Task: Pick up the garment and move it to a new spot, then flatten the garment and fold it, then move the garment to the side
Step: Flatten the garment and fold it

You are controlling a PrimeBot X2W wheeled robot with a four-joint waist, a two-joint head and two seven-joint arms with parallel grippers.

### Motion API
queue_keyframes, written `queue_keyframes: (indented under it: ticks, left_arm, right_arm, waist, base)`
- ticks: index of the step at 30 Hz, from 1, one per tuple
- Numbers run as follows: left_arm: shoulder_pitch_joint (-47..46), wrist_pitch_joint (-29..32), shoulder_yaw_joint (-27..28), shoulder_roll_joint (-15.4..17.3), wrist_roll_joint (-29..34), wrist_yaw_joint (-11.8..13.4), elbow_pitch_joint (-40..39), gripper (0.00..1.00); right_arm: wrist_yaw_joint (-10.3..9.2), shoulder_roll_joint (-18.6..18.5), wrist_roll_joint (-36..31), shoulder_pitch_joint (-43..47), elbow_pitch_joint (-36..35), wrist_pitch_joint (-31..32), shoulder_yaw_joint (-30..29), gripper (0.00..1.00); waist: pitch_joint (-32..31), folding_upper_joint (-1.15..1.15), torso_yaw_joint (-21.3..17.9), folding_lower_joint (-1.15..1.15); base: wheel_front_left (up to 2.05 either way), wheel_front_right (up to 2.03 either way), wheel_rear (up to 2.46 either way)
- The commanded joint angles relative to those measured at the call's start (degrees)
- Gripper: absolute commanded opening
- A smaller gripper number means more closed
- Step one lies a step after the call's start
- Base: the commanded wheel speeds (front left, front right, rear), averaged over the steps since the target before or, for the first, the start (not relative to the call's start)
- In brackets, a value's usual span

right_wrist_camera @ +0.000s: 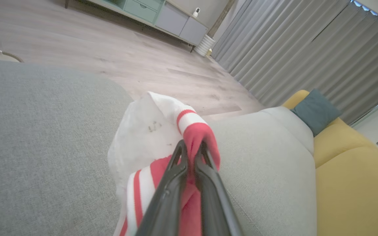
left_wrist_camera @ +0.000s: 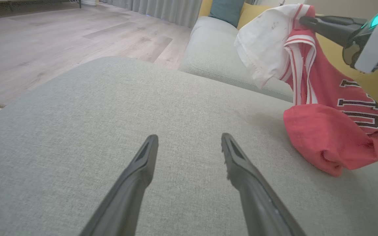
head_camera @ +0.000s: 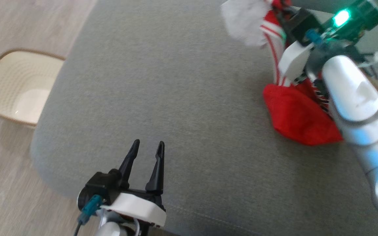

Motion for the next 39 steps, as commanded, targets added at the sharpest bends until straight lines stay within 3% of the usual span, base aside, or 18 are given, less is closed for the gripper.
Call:
queue_keyframes:
  ticks: [1, 2, 3, 4, 11, 19, 26, 27, 33, 39]
  left_arm:
    - [-1.57, -0.70, 1.30, -0.26, -0.48, 0.03, -1.37, 1.00]
    - [-1.75, -0.70, 1.02, -0.26, -0.58, 0.14, -1.28, 1.00]
    - [-1.93, -0.70, 0.77, -0.26, -0.72, 0.26, -1.24, 1.00]
    - [-2.07, -0.70, 0.60, -0.26, -0.87, 0.41, -1.21, 1.00]
    - [-1.99, -0.70, 1.04, -0.26, -1.41, 1.39, -1.22, 1.00]
    - [-0.57, -0.70, 2.44, -0.26, -0.38, 1.42, -1.29, 1.00]
    - [0.11, -0.70, 3.73, -0.26, 1.04, 0.98, -1.66, 1.00]
    - [0.11, -0.70, 3.73, -0.26, 1.04, 0.98, -1.66, 1.00]
    - [-0.59, -0.70, 3.83, -0.26, 1.66, 0.34, -1.82, 1.00]
    - [-1.61, -0.70, 3.37, -0.26, 1.65, 0.06, -1.45, 1.00]
  right_arm:
    - [0.37, 0.66, 0.47, -1.95, -0.07, -0.48, 0.24, 0.15]
    - [0.37, 0.61, 0.38, -3.13, 2.47, -0.78, 0.15, 0.44]
    - [0.37, 0.70, 0.46, -4.21, 4.74, -1.44, -0.29, 0.87]
    - [0.37, 0.83, 0.43, -5.14, 6.92, -1.95, -0.81, 1.00]
    - [0.37, 3.09, 0.49, -8.17, 15.70, -7.08, -1.33, 1.00]
    - [0.37, 4.85, 12.61, -4.85, 17.49, -10.84, 10.84, 1.00]
    - [0.37, -1.43, 28.51, 1.95, 6.91, -5.88, 26.47, 1.00]
    - [0.37, -1.43, 28.51, 1.95, 6.91, -5.88, 26.47, 1.00]
    - [0.37, -9.25, 37.37, 3.37, -3.63, 0.82, 33.84, 1.00]
    - [0.37, -12.27, 39.96, 2.22, -8.55, 3.94, 37.21, 1.00]
  waist:
    - [1.18, 0.00, 2.09, 0.00]
    - [1.54, 0.00, 2.67, 0.00]
    - [1.89, 0.00, 3.17, 0.00]
    - [2.16, 0.00, 3.49, 0.00]
    - [1.85, 0.00, 2.16, 0.00]
    - [-1.52, 0.00, -4.37, 0.00]
    - [-2.41, 0.00, -9.18, 0.00]
    - [-2.41, 0.00, -9.18, 0.00]
    - [-0.75, 0.00, -10.30, 0.00]
    - [0.79, 0.00, -9.17, 0.00]
  base:
    - [0.00, 0.00, 0.00]
    - [0.00, 0.00, 0.00]
    - [0.00, 0.00, 0.00]
    - [0.00, 0.00, 0.00]
    - [0.00, 0.00, 0.00]
    - [0.00, 0.00, 0.00]
    - [0.00, 0.00, 0.00]
    - [0.00, 0.00, 0.00]
    - [0.00, 0.00, 0.00]
    - [0.00, 0.00, 0.00]
